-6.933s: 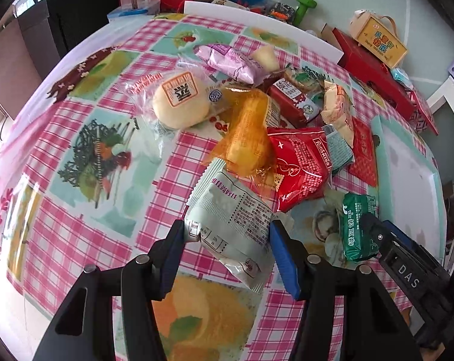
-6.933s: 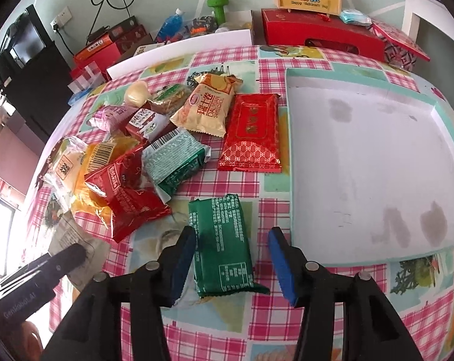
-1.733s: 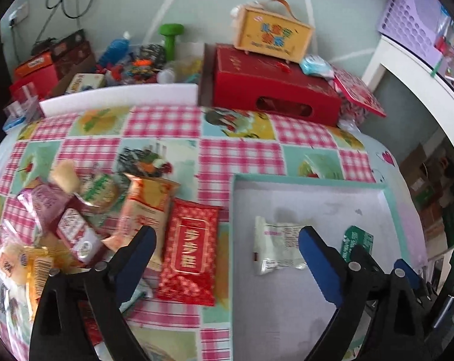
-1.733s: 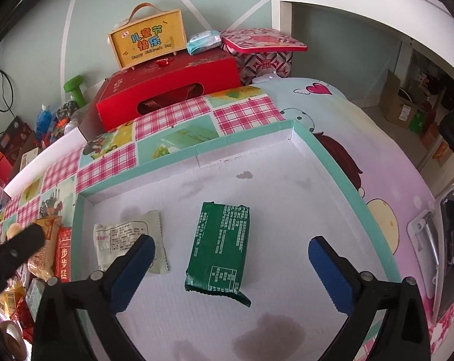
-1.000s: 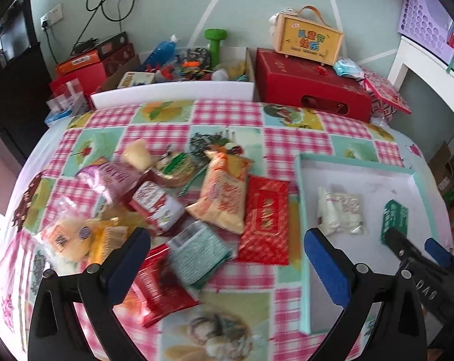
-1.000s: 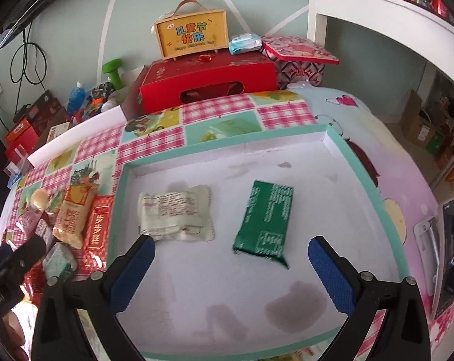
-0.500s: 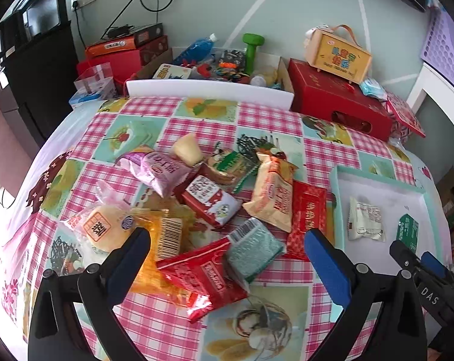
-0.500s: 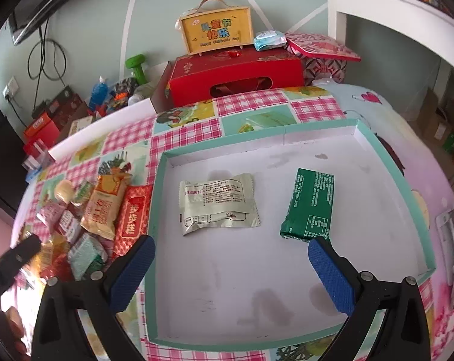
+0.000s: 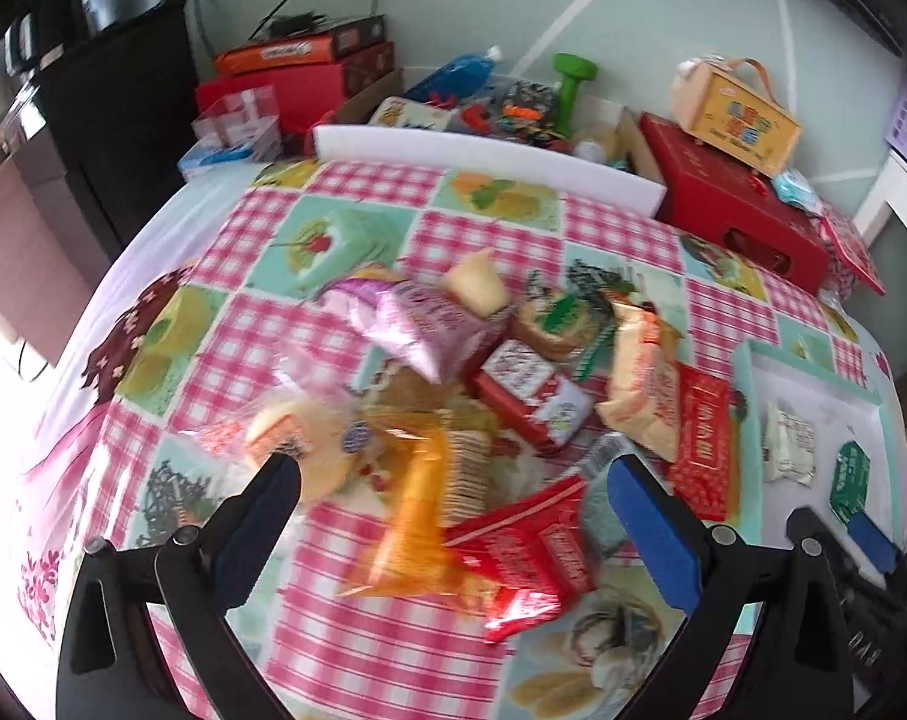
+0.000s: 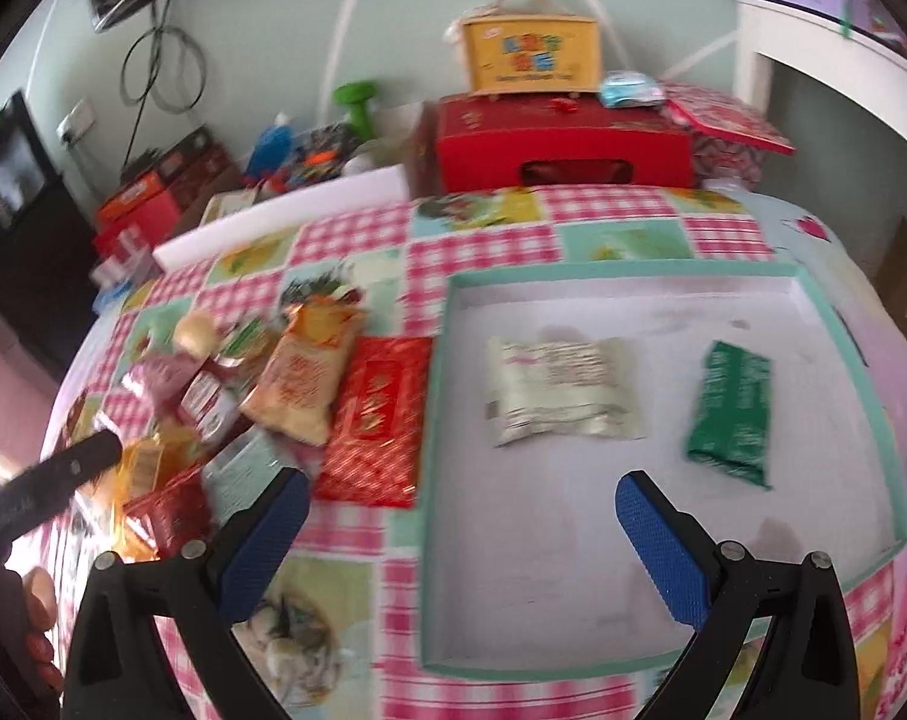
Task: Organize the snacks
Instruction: 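Withdraw both tools from the tray back toward the snack pile, then grasp yellow cake packet with left tool while right tool grasps green barcode packet, then carry yellow cake packet with left tool while right tool carries green packet to tray, then open left tool dropping yellow packet in tray while right tool releases green packet, then withdraw both tools from the tray toward the snack pile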
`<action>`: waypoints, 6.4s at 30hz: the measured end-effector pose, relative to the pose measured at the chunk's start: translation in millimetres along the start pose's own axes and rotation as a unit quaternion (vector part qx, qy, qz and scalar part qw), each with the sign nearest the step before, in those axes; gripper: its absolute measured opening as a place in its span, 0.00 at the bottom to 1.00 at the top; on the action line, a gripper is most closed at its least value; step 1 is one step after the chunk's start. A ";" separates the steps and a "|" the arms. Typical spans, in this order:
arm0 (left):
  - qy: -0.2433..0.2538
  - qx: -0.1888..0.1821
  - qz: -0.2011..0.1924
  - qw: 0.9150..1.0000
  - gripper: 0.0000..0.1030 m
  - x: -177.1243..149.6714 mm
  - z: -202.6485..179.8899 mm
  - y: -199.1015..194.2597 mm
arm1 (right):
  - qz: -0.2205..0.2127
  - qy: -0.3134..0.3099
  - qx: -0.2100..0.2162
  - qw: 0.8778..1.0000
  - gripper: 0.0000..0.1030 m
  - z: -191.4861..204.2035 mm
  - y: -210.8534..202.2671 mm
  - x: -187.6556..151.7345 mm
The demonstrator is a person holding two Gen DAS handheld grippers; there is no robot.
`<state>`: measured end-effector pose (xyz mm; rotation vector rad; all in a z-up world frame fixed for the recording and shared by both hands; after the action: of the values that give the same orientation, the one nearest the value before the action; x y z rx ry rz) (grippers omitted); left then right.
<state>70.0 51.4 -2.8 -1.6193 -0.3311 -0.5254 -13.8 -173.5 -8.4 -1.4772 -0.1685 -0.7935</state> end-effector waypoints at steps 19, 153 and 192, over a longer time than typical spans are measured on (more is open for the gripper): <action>-0.072 -0.047 0.076 0.993 0.99 -10.7 35.2 40.0 | 0.046 -0.175 0.031 0.983 0.91 105.8 48.5 -24.8; 0.101 -0.050 0.046 0.993 0.84 -23.7 -138.7 15.5 | -0.011 0.145 -0.109 0.983 1.00 -138.3 -29.2 4.3; -0.003 0.009 0.055 0.998 0.84 -13.6 24.2 8.7 | 0.057 -0.070 0.019 0.996 1.00 92.6 13.7 -38.2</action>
<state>66.3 75.5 -18.6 -1.6113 -0.2479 -0.4323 -1.0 -75.3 -28.6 -1.4928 -0.2021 -0.5925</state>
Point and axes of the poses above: each gripper's, at about its wrist camera, not at the fingertips, and y roughly the way its jaws point, z to its left, x to its top, the point moved 7 cm from there along y, roughly the way its jaws point, and after that the axes turned 1 degree about y, right-handed, at the moved point
